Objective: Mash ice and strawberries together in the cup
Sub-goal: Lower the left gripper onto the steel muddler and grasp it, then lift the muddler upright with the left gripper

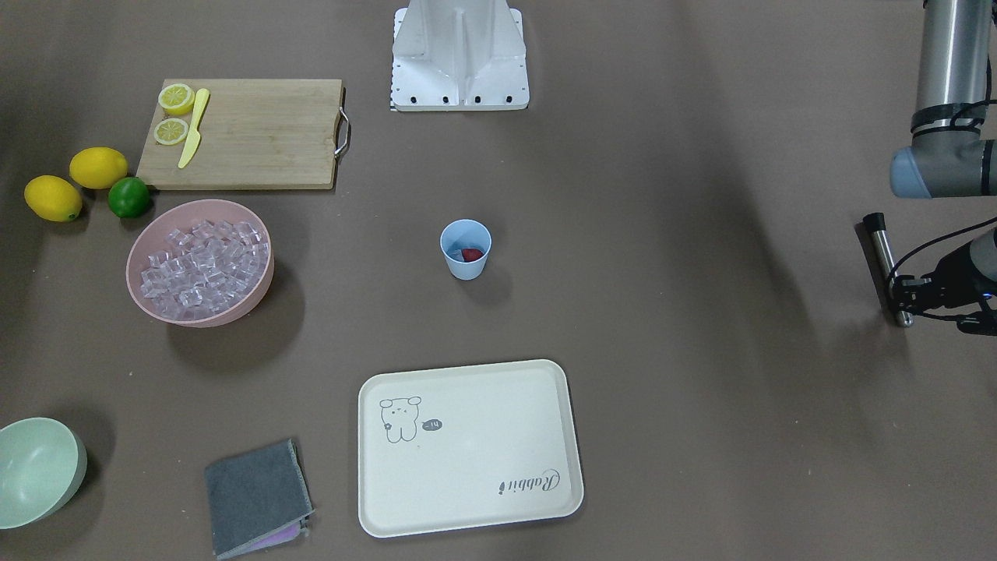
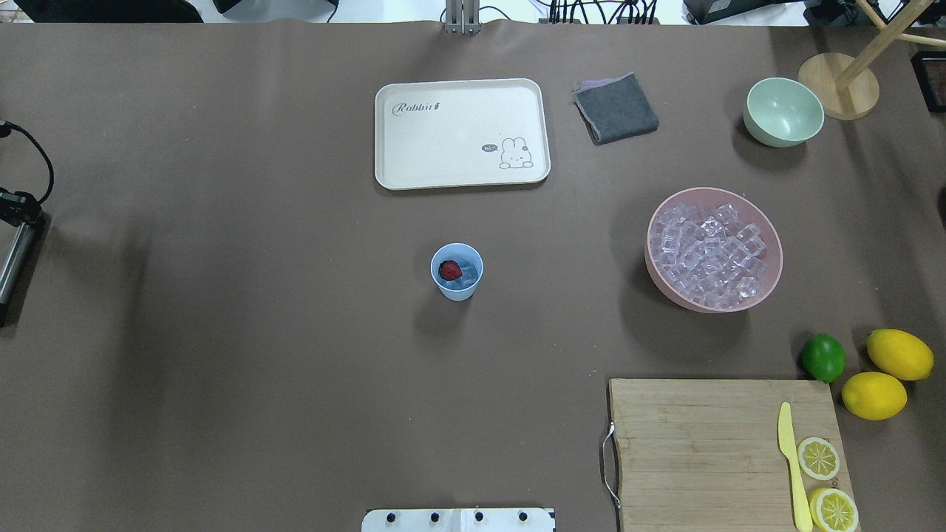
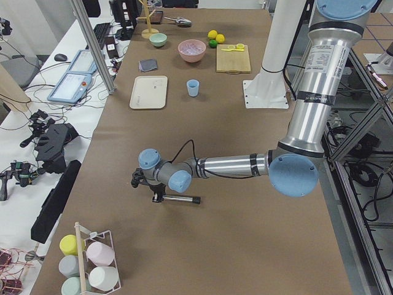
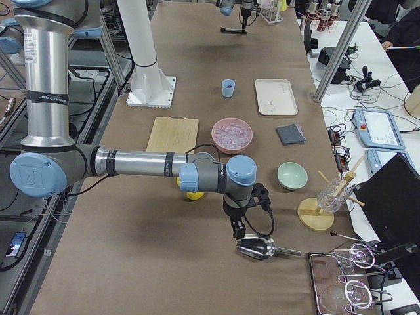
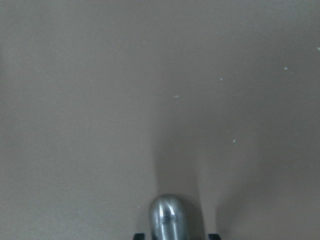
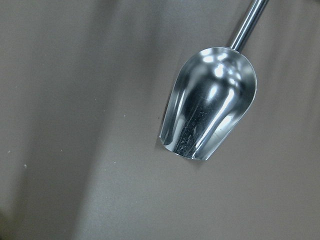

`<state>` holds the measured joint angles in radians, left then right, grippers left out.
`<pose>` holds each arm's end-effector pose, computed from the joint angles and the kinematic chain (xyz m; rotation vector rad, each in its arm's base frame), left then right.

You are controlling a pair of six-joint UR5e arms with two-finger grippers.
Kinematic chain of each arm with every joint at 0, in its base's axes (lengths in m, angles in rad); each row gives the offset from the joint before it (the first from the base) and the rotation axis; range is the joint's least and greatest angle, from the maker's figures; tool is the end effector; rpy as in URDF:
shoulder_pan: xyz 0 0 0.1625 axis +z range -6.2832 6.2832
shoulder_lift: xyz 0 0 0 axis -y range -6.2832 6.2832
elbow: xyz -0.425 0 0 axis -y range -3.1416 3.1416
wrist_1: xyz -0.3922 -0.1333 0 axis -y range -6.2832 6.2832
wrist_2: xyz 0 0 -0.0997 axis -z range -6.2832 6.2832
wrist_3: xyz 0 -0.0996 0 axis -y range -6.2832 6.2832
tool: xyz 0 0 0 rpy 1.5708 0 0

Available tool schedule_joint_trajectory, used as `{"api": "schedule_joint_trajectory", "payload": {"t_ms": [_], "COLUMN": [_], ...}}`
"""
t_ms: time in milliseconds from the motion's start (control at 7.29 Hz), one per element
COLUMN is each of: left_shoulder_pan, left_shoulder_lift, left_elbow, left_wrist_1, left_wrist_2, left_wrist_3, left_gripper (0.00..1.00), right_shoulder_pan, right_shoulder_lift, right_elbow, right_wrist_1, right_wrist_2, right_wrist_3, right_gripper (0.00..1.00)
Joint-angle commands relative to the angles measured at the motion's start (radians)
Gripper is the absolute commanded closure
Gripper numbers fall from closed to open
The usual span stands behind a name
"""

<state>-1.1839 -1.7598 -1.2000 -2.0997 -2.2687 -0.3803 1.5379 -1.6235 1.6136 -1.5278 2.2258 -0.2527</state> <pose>0.1567 -0.5682 0.6887 0.0501 0.7652 0.1274 0.0571 -0.4742 0.6664 0.1039 -0.6498 -0.2861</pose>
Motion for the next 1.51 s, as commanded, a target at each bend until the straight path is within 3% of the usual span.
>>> {"api": "schedule_joint_trajectory", "payload": {"t_ms": [0,274,686,1097,1235,1372], "left_shoulder_pan": [0.0,-0.005,-0.052,-0.04,-0.013,0.0], "left_shoulder_lift": [0.003,-0.004,-0.11,-0.332,-0.363,-0.404], "left_elbow": [-0.001,-0.038,-0.12,-0.151,-0.174,-0.2], "left_wrist_1": [-0.017,-0.008,0.171,0.442,0.443,0.448], "left_wrist_2": [0.0,-0.005,0.012,0.012,0.012,0.014], "left_wrist_3": [-0.002,-0.009,-0.019,-0.002,-0.002,-0.002], "left_gripper": [0.9,0.89,0.89,0.85,0.83,0.74], "right_shoulder_pan": [0.001,0.001,0.001,0.001,0.001,0.002], "right_shoulder_lift": [-0.006,-0.007,-0.021,-0.022,-0.023,-0.023], "right_elbow": [0.0,0.0,0.009,0.032,0.032,0.035], "right_wrist_1": [0.0,-0.002,0.0,-0.012,-0.012,-0.012], "right_wrist_2": [0.0,0.0,0.001,0.0,0.001,0.006], "right_wrist_3": [-0.003,-0.025,-0.025,-0.025,-0.025,-0.025], "right_gripper": [0.01,0.01,0.01,0.01,0.01,0.01]}}
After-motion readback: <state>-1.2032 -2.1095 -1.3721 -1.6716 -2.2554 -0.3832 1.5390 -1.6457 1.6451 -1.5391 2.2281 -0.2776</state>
